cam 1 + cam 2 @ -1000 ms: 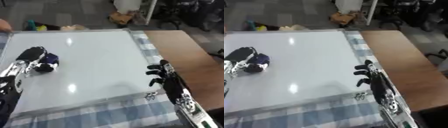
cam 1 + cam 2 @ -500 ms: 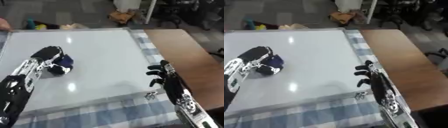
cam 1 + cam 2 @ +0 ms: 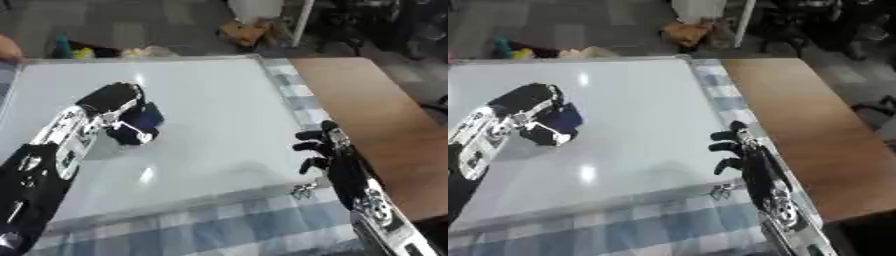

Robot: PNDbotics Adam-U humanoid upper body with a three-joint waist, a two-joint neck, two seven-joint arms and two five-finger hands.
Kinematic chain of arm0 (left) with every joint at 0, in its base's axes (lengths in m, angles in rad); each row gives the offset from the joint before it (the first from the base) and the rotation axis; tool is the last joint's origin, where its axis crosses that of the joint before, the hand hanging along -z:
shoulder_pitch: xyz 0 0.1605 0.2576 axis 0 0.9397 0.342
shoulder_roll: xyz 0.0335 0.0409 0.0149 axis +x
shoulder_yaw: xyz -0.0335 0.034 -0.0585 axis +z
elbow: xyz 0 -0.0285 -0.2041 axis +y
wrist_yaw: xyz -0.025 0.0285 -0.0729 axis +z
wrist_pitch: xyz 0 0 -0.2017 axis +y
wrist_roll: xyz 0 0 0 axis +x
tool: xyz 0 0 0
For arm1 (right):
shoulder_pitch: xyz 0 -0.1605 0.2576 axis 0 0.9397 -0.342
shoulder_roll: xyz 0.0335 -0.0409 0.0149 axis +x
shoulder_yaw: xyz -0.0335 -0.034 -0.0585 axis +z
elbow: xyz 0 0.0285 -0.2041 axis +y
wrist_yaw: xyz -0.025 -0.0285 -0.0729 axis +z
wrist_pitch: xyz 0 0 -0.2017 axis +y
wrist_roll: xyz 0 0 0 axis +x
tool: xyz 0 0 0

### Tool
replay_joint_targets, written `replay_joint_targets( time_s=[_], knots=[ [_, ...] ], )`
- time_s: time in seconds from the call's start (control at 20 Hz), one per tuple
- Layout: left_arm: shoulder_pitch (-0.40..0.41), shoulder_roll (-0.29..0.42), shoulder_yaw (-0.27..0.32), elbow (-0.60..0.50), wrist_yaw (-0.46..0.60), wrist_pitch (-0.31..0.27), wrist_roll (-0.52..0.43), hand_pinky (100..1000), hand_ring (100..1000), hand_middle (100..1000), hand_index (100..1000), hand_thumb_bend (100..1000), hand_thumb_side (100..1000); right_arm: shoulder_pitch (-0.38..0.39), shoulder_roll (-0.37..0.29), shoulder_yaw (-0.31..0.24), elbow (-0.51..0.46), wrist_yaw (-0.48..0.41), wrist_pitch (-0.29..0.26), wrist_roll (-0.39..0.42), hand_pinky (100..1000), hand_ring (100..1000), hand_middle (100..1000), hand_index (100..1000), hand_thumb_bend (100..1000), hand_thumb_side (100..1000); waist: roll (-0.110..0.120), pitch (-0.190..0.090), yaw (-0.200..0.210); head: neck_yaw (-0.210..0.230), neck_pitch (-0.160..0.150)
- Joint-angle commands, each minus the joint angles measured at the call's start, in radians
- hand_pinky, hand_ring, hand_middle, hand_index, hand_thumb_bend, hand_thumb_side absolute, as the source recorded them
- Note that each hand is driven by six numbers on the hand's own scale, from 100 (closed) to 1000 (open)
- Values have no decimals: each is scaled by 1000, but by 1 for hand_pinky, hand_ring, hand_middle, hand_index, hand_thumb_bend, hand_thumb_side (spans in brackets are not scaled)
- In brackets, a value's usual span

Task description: Wipe the whiteboard clean with a brush.

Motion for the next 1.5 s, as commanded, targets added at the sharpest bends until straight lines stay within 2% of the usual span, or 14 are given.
replay_joint_targets(
  time_s=[0.05,0.3,0.45,0.7,1.05,1.25,1.3,1.4,1.5],
  knots=[
    [-31,13,-29,-63,40,-10,-34,273,268,212,201,307,100,-11,-13,-5,-15,7,-1,2,381,692,709,662,100,1000,6,-12,-3,2,-2],
    [-33,-8,-87,-96,67,-35,-87,276,271,215,201,305,100,-11,-12,-3,-14,6,-2,3,381,692,709,662,100,1000,7,-13,-8,4,-1],
    [-32,-14,-97,-100,71,-40,-103,276,271,215,201,305,100,-11,-12,-3,-14,6,-2,3,381,692,709,662,100,1000,7,-13,-8,3,-1],
    [-18,-49,-147,-113,90,-73,-143,279,273,218,206,296,100,-11,-12,-1,-13,6,-1,5,381,692,709,662,100,1000,7,-12,-11,8,0],
    [9,-59,-174,-127,129,-77,-193,288,280,228,221,293,100,-11,-11,-1,-12,6,-2,5,381,692,709,662,100,1000,7,-11,-11,9,-1],
    [29,-63,-183,-119,137,-75,-231,337,325,276,266,323,135,-11,-11,-1,-12,7,-2,5,380,692,709,662,100,1000,8,-10,-9,10,0],
    [35,-64,-186,-114,140,-76,-243,369,355,305,292,360,167,-11,-11,-1,-12,7,-2,5,381,692,709,662,100,1000,8,-9,-9,10,0],
    [47,-67,-192,-102,149,-85,-270,456,440,391,357,499,265,-12,-11,-1,-11,7,-2,5,381,692,709,662,100,1000,9,-8,-8,9,-1],
    [54,-69,-192,-98,165,-97,-297,530,512,470,411,758,449,-12,-11,-1,-10,7,-3,5,380,692,710,662,100,1000,10,-8,-8,9,0]
  ],
)
